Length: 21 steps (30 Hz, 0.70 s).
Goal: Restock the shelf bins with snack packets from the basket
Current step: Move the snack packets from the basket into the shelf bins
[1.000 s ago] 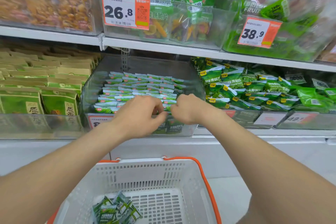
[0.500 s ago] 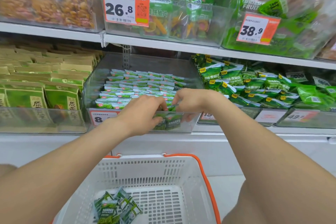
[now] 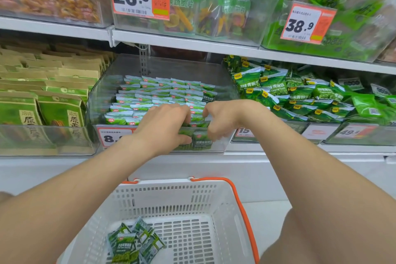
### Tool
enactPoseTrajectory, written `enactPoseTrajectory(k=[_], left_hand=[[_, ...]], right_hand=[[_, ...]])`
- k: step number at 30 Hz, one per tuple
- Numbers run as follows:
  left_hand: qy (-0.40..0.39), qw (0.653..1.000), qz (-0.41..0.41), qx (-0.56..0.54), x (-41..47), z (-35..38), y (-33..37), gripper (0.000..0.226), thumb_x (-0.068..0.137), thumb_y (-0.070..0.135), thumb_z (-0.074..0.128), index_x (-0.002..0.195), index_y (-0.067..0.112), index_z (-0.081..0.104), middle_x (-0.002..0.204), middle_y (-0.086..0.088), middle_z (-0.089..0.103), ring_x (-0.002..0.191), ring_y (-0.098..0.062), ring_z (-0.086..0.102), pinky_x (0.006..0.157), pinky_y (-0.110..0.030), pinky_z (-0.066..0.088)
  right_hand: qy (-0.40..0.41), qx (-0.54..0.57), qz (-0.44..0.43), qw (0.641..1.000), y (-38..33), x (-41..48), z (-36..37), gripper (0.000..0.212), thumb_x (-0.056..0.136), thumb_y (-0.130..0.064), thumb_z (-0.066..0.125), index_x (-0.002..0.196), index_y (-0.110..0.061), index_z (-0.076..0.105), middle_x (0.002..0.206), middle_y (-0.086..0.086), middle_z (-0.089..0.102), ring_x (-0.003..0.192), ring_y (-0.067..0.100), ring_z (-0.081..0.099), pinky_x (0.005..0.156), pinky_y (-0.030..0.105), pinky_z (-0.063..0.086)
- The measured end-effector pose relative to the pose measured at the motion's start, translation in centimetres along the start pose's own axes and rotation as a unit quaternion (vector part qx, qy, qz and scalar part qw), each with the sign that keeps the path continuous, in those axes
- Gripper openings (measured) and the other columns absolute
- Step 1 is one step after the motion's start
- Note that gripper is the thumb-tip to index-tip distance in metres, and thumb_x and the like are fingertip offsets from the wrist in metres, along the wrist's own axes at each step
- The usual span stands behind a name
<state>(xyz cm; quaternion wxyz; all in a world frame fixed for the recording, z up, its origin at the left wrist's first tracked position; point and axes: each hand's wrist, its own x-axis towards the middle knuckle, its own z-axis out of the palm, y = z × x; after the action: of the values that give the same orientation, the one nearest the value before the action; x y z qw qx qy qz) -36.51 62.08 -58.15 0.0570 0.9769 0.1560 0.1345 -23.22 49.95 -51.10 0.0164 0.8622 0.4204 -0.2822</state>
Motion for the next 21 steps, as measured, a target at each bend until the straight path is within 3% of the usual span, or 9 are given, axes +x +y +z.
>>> enactPoseTrajectory(k=[2, 5, 9, 11, 14, 17, 19, 21], left_hand=[[0.002, 1.000, -0.014, 0.003, -0.1, -0.1, -0.1, 0.055, 0.080, 0.059, 0.082, 0.119, 0.028, 0.058, 0.112, 0.006, 0.064, 0.104, -0.025, 0.062, 0.084, -0.040, 0.049], [-0.016, 1.000, -0.012, 0.002, -0.4, -0.1, -0.2, 0.060, 0.083, 0.057, 0.081, 0.129, 0.027, 0.057, 0.118, 0.003, 0.065, 0.109, -0.025, 0.063, 0.089, -0.043, 0.052], [-0.007, 1.000, 0.006, 0.024, -1.0, -0.2, -0.2, 0.057, 0.085, 0.049, 0.080, 0.130, 0.027, 0.054, 0.119, 0.002, 0.065, 0.109, -0.026, 0.062, 0.086, -0.041, 0.050], [0.005, 0.999, 0.002, 0.036, -1.2, -0.5, -0.2, 0.051, 0.087, 0.045, 0.078, 0.127, 0.026, 0.054, 0.117, 0.003, 0.065, 0.109, -0.026, 0.061, 0.081, -0.039, 0.048], [0.002, 0.999, -0.005, 0.050, -1.6, -0.6, -0.6, 0.038, 0.090, 0.040, 0.075, 0.122, 0.026, 0.060, 0.114, 0.003, 0.068, 0.107, -0.027, 0.063, 0.081, -0.039, 0.049], [-0.008, 0.998, 0.001, 0.059, -1.9, -0.6, -0.9, 0.027, 0.094, 0.041, 0.071, 0.117, 0.029, 0.065, 0.112, 0.007, 0.069, 0.107, -0.025, 0.063, 0.080, -0.038, 0.040], [-0.011, 0.998, -0.001, 0.066, -2.0, -0.8, -1.0, 0.024, 0.096, 0.045, 0.068, 0.115, 0.030, 0.065, 0.109, 0.009, 0.068, 0.107, -0.024, 0.062, 0.080, -0.038, 0.032], [-0.013, 0.998, -0.004, 0.062, -2.1, -1.0, -1.3, 0.025, 0.097, 0.050, 0.067, 0.113, 0.031, 0.066, 0.106, 0.009, 0.067, 0.106, -0.023, 0.061, 0.080, -0.038, 0.031]], right_hand=[[0.012, -0.050, -0.006, 0.999, -0.1, 0.1, 0.1, 0.059, 0.086, -0.011, 0.067, 0.143, -0.003, 0.053, 0.123, 0.010, 0.069, 0.090, 0.018, 0.072, 0.042, 0.014, 0.045], [0.019, -0.059, -0.015, 0.998, -0.3, 0.0, 0.6, 0.057, 0.084, -0.009, 0.066, 0.140, -0.007, 0.054, 0.121, 0.005, 0.065, 0.098, 0.022, 0.071, 0.047, 0.018, 0.050], [0.090, -0.101, -0.011, 0.991, -0.4, -0.8, 0.6, 0.060, 0.083, -0.021, 0.065, 0.139, -0.009, 0.051, 0.126, 0.012, 0.063, 0.114, 0.030, 0.066, 0.079, 0.039, 0.060], [0.103, -0.121, -0.004, 0.987, -0.6, -1.2, 0.9, 0.056, 0.087, -0.026, 0.062, 0.137, -0.007, 0.047, 0.119, 0.012, 0.060, 0.107, 0.032, 0.065, 0.075, 0.038, 0.057], [0.057, -0.138, -0.005, 0.989, -1.3, -1.2, 2.1, 0.042, 0.093, -0.025, 0.057, 0.130, -0.008, 0.045, 0.101, 0.007, 0.060, 0.089, 0.026, 0.065, 0.065, 0.033, 0.051], [0.024, -0.101, -0.007, 0.995, -1.8, -0.3, 2.7, 0.012, 0.094, -0.017, 0.052, 0.101, -0.007, 0.052, 0.087, 0.007, 0.066, 0.073, 0.019, 0.066, 0.058, 0.027, 0.048], [0.026, -0.082, -0.004, 0.996, -1.8, -0.3, 2.4, 0.009, 0.092, -0.012, 0.053, 0.085, -0.009, 0.048, 0.078, 0.007, 0.062, 0.058, 0.015, 0.059, 0.052, 0.024, 0.044], [0.029, -0.073, 0.002, 0.997, -1.7, -0.4, 2.2, 0.008, 0.090, -0.011, 0.054, 0.092, -0.005, 0.049, 0.079, 0.008, 0.064, 0.057, 0.012, 0.059, 0.050, 0.022, 0.044]])
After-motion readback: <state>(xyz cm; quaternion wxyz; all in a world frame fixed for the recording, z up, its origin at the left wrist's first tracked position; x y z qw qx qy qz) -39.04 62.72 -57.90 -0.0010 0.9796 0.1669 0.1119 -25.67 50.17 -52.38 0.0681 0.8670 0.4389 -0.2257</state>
